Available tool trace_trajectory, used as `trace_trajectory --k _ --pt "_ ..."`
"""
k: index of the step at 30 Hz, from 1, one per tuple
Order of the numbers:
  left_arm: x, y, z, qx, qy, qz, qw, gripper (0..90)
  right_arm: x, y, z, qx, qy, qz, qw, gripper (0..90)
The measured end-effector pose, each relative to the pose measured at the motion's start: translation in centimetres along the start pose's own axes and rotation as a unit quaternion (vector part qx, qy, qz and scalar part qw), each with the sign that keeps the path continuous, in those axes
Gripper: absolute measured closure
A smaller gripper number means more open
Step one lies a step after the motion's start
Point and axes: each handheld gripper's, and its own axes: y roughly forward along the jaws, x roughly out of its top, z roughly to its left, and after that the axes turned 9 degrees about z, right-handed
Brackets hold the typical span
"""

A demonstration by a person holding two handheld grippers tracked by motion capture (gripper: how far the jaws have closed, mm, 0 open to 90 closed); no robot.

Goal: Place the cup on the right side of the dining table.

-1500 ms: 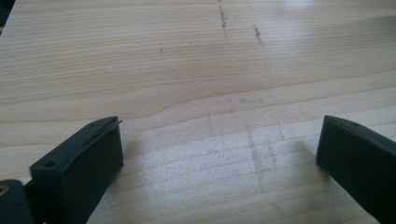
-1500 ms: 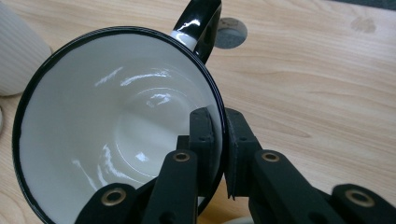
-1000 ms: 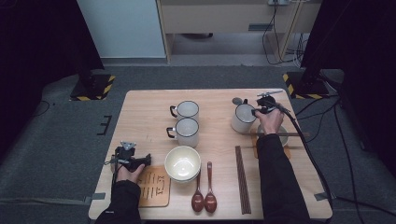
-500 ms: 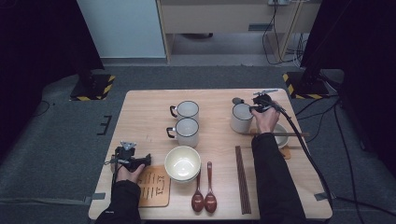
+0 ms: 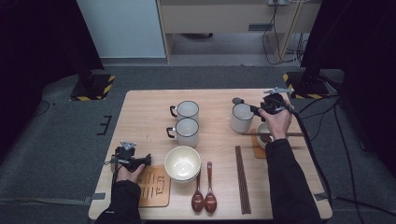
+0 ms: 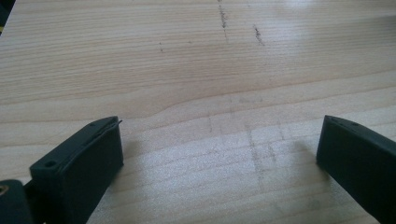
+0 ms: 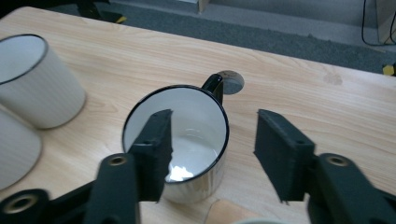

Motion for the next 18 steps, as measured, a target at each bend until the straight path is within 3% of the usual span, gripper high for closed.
trace_trajectory --k 10,18 --pt "0.0 0.0 0.0 0.000 0.000 0.000 1.0000 0.0 -2.6 -4.3 -0.1 0.010 -0.019 -0.025 0.9995 34.0" --pt "0.0 0.0 0.0 0.000 0.000 0.000 1.0000 0.0 -5.8 -6.8 -0.9 0.021 -0.012 -0.055 0.9982 27.8"
